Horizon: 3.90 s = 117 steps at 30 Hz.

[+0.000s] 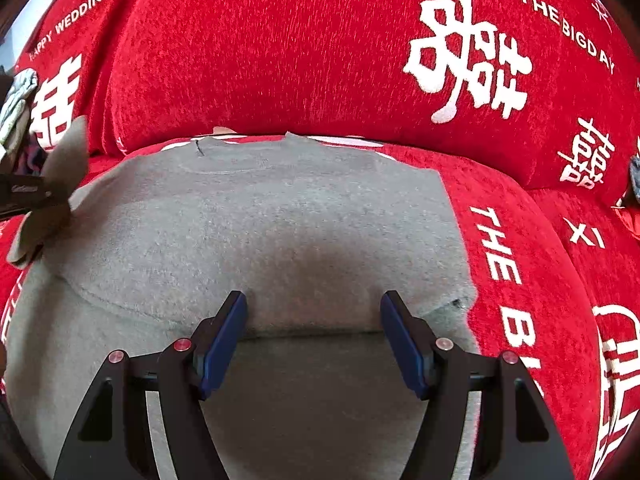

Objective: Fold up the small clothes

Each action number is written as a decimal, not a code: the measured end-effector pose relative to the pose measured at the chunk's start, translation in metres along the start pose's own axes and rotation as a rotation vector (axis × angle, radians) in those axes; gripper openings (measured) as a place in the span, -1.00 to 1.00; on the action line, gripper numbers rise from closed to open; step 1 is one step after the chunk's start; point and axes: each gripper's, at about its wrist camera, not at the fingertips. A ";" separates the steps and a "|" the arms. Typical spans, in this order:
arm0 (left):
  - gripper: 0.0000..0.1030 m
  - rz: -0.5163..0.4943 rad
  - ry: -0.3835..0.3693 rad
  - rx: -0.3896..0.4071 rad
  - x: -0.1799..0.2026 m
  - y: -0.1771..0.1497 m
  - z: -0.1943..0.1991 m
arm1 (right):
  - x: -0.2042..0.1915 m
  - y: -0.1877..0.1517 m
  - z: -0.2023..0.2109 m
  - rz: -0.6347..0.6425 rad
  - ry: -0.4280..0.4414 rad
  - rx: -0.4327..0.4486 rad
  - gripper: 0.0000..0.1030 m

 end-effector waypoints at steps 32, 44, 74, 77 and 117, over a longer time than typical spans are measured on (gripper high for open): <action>-0.77 -0.294 -0.117 0.019 0.192 -0.018 0.038 | 0.055 -0.027 0.015 -0.107 0.074 0.024 0.39; -0.77 -0.346 -0.227 -0.094 0.214 -0.028 0.012 | 0.055 -0.033 0.013 -0.117 0.086 0.034 0.41; 0.68 -0.152 -0.316 -0.075 0.081 -0.019 0.002 | 0.054 0.022 0.034 -0.146 0.138 0.122 0.48; 0.68 -0.077 -0.266 -0.082 0.053 -0.023 -0.006 | 0.034 0.049 0.023 -0.121 0.192 0.094 0.48; 0.98 -0.146 -0.159 -0.083 0.037 -0.028 -0.041 | -0.003 0.054 -0.063 -0.125 -0.102 -0.132 0.61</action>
Point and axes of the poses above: each gripper's, at about its wrist camera, not at the fingertips, and z roughly against the way its jaws point, x to its right, y to its top, and after that the axes turned 5 degrees about -y, right-handed
